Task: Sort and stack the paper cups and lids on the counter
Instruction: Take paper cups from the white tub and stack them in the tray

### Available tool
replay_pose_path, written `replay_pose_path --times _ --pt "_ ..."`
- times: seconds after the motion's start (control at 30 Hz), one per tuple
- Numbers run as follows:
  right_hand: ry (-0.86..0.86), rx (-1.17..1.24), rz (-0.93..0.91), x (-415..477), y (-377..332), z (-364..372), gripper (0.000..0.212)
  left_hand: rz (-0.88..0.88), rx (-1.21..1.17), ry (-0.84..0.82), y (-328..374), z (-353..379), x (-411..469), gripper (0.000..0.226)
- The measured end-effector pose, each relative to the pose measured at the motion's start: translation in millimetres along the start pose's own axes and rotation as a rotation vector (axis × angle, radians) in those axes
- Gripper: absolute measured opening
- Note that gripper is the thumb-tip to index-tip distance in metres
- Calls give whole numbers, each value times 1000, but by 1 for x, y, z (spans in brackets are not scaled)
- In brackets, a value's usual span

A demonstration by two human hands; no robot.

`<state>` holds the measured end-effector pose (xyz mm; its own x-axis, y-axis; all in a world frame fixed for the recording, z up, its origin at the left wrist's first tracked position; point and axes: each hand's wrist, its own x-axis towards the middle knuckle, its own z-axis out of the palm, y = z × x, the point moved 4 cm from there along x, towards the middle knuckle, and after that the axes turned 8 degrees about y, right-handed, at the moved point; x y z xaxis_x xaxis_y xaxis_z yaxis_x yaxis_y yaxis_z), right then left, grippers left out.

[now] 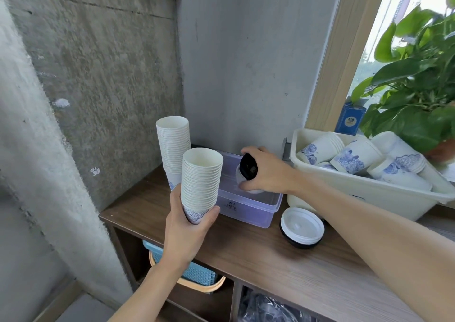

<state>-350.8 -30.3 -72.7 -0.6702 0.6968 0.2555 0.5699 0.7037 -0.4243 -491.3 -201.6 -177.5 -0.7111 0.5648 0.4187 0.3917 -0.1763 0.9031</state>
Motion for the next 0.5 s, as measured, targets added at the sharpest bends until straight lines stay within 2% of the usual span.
replay_pose_path --times 0.27,0.5 --pt "-2 -27 -88 -60 -15 -47 83 18 -75 -48 28 5 3 68" --pt "-29 -107 -26 -111 9 -72 83 132 -93 -48 88 31 30 59"
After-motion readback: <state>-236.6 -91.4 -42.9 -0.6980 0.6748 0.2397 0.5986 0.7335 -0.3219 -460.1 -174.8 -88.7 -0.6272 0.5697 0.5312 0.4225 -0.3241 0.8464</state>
